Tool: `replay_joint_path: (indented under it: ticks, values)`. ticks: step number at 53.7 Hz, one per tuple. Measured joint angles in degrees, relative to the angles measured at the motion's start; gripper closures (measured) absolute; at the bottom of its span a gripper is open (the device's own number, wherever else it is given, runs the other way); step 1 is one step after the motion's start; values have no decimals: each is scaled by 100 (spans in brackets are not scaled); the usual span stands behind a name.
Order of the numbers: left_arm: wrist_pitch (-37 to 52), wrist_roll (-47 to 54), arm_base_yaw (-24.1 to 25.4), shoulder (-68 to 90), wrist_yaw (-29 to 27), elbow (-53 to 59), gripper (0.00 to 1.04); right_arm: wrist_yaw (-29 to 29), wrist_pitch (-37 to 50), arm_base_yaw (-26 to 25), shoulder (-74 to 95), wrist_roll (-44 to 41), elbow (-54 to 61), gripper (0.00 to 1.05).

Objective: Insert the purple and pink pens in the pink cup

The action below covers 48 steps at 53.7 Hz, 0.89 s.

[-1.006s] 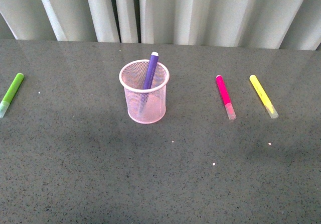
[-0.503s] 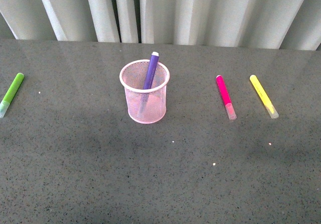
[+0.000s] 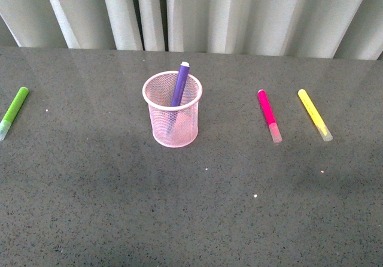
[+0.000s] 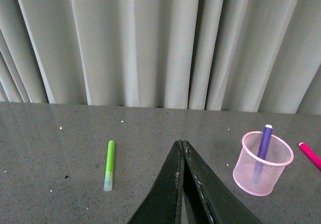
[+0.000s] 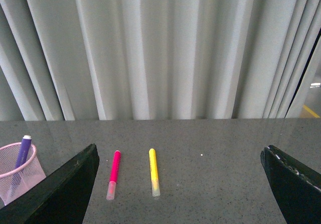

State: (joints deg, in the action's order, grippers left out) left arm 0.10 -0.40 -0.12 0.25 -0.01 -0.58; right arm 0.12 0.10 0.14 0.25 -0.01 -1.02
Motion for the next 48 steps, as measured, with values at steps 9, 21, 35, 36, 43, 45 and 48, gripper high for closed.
replay_joint_path:
  ticks: [9, 21, 35, 36, 43, 45, 48]
  values:
    - [-7, -2, 0, -2, 0, 0, 84, 0, 0, 0, 0, 2, 0, 7]
    - [-7, -2, 0, -2, 0, 0, 46, -2, 0, 0, 0, 2, 0, 7]
    - [-7, 7, 0, -2, 0, 0, 5, 37, -46, -614, 3370, 2114, -907, 7]
    - [-7, 7, 0, -2, 0, 0, 7, -24, 197, -625, 3720, 2157, -988, 7]
    - [-7, 7, 0, -4, 0, 0, 7, -146, 1906, -367, 6782, 1993, -1912, 7]
    - [-7, 7, 0, -4, 0, 0, 7, -302, 2210, -297, 7584, 1958, -2199, 7]
    - [-7, 7, 0, -4, 0, 0, 7, -479, 2417, -225, 8343, 1950, -2516, 7]
